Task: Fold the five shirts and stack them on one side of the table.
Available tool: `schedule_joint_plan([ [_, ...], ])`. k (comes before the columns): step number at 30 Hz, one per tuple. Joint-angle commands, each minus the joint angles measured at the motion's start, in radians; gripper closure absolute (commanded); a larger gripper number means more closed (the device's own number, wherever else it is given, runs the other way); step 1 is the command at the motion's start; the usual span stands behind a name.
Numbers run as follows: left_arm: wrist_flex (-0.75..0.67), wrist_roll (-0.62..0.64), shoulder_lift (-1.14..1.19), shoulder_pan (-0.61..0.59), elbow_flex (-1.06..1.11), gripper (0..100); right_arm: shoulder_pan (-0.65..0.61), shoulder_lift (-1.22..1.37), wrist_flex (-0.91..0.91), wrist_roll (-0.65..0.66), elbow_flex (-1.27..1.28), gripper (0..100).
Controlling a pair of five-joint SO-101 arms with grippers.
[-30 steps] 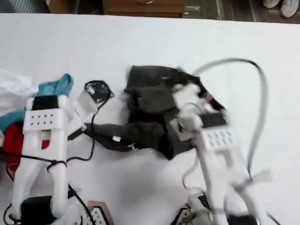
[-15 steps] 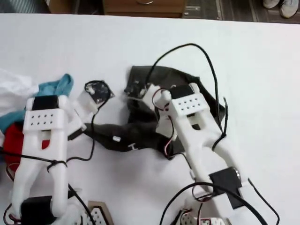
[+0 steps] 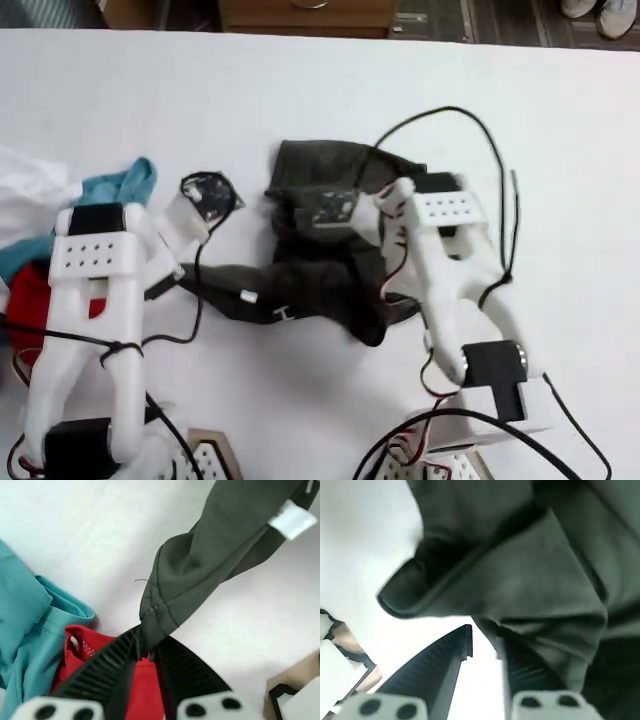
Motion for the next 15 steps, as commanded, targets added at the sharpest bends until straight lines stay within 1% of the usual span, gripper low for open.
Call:
schedule_joint_plan([
  [1,0.005,-0.002,-0.037,-0.006,-0.002,98,0.064,-0.008,0.012,0.011,-0.040,97.4],
  [3,0.005,-0.003,-0.037,-0.006,-0.002,98,0.056,-0.008,0.013,0.008,-0.044,96.2],
  [6,0.005,-0.005,-0.037,-0.006,-0.002,98,-0.010,-0.008,0.073,-0.008,-0.101,89.4],
  [9,0.005,-0.006,-0.037,-0.006,-0.002,98,-0.084,-0.005,0.094,-0.123,-0.193,83.4],
  [11,0.005,-0.006,-0.037,-0.008,-0.002,98,-0.116,0.002,0.068,-0.212,-0.245,82.9],
  [15,0.005,-0.005,-0.037,-0.008,-0.002,98,-0.199,0.002,0.005,-0.371,-0.252,82.9],
])
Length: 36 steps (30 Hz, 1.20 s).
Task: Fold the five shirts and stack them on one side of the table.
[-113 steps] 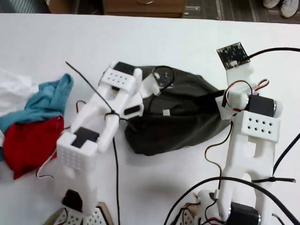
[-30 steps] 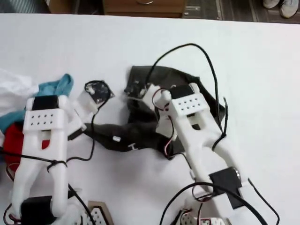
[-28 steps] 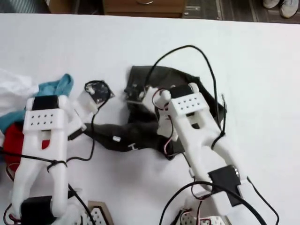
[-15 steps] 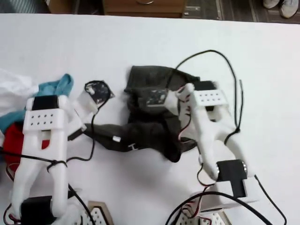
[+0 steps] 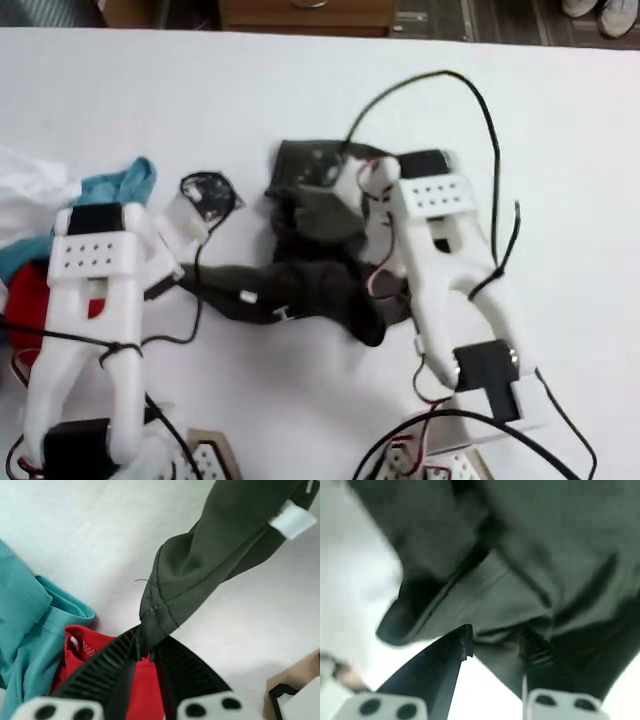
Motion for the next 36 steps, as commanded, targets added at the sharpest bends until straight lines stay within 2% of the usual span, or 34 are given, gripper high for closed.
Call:
schedule_joint_plan([
  [1,0.005,-0.005,-0.037,-0.008,-0.002,98,-0.079,-0.001,-0.030,-0.129,-0.040,82.9],
  [5,0.005,-0.005,-0.037,-0.008,-0.002,98,-0.163,0.001,-0.024,-0.196,-0.038,82.9],
  [9,0.005,-0.005,-0.037,-0.008,-0.002,98,-0.191,0.033,-0.030,-0.207,-0.017,82.9],
  [14,0.005,-0.005,-0.037,-0.008,-0.002,98,-0.160,0.168,-0.073,-0.213,-0.023,82.9],
  [19,0.005,-0.006,-0.037,-0.008,-0.002,98,-0.130,0.246,-0.143,-0.278,-0.025,82.9],
  [26,0.006,-0.006,-0.037,-0.008,-0.002,98,-0.130,0.180,-0.134,-0.278,-0.025,82.9],
  [36,0.006,-0.006,-0.037,-0.008,-0.002,98,-0.054,0.127,-0.143,-0.278,-0.025,82.9],
])
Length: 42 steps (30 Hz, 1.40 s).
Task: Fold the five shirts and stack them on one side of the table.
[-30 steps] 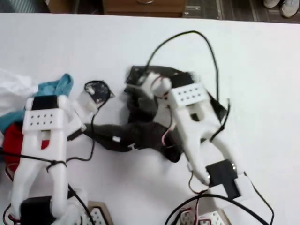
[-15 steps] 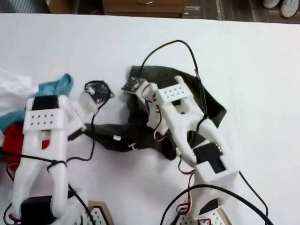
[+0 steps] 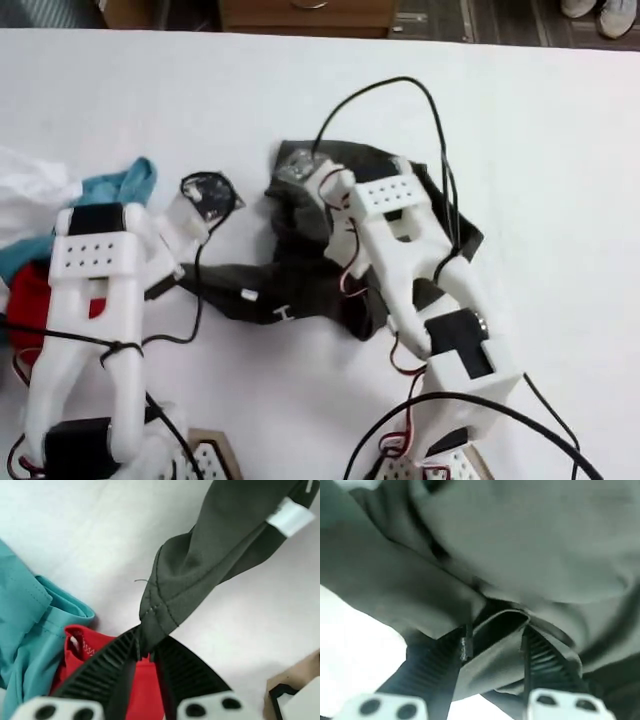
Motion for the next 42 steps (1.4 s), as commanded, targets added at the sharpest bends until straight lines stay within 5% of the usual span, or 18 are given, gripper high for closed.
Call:
schedule_joint_plan([
  [1,0.006,-0.006,-0.037,-0.008,-0.002,98,0.015,-0.064,-0.010,-0.006,-0.023,82.9],
  [28,0.006,-0.006,-0.037,-0.008,-0.001,98,0.015,0.016,-0.044,-0.014,-0.023,83.0],
  [35,0.006,-0.006,-0.037,-0.006,-0.001,98,0.019,0.018,-0.065,-0.006,-0.021,94.6],
  [42,0.006,-0.006,-0.037,-0.008,-0.001,98,0.068,0.016,-0.085,-0.006,-0.021,95.8],
])
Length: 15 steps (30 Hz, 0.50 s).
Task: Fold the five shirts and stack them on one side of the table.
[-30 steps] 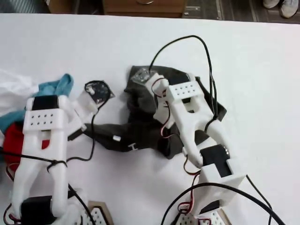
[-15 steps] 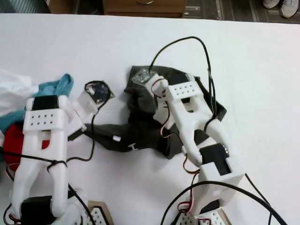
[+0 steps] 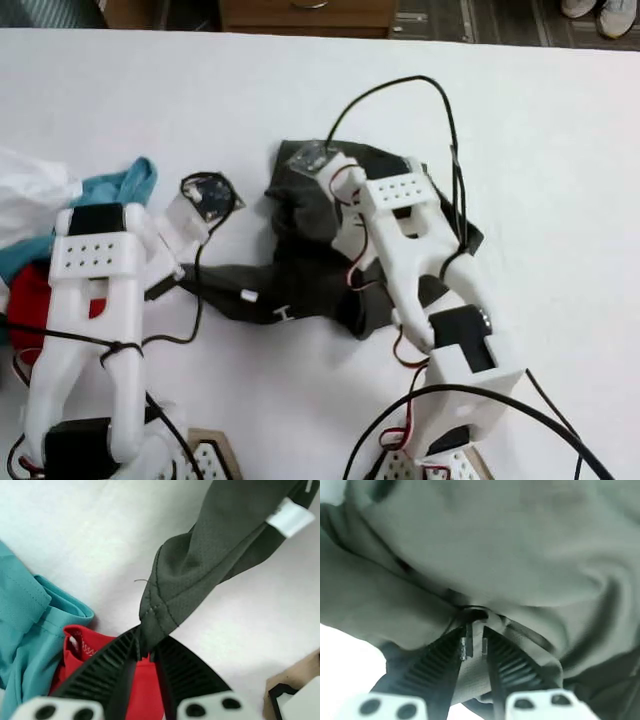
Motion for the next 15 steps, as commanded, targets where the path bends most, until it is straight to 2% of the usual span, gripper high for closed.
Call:
schedule_joint_plan([
  [1,0.006,-0.006,-0.037,-0.008,-0.004,98,0.036,-0.007,-0.008,0.000,-0.023,96.1],
  [7,0.006,-0.006,-0.037,-0.008,-0.007,98,0.128,-0.015,0.056,0.002,-0.130,98.0],
  [15,-0.002,0.000,-0.043,-0.002,-0.015,98,0.245,-0.016,0.251,0.002,-0.453,97.9],
])
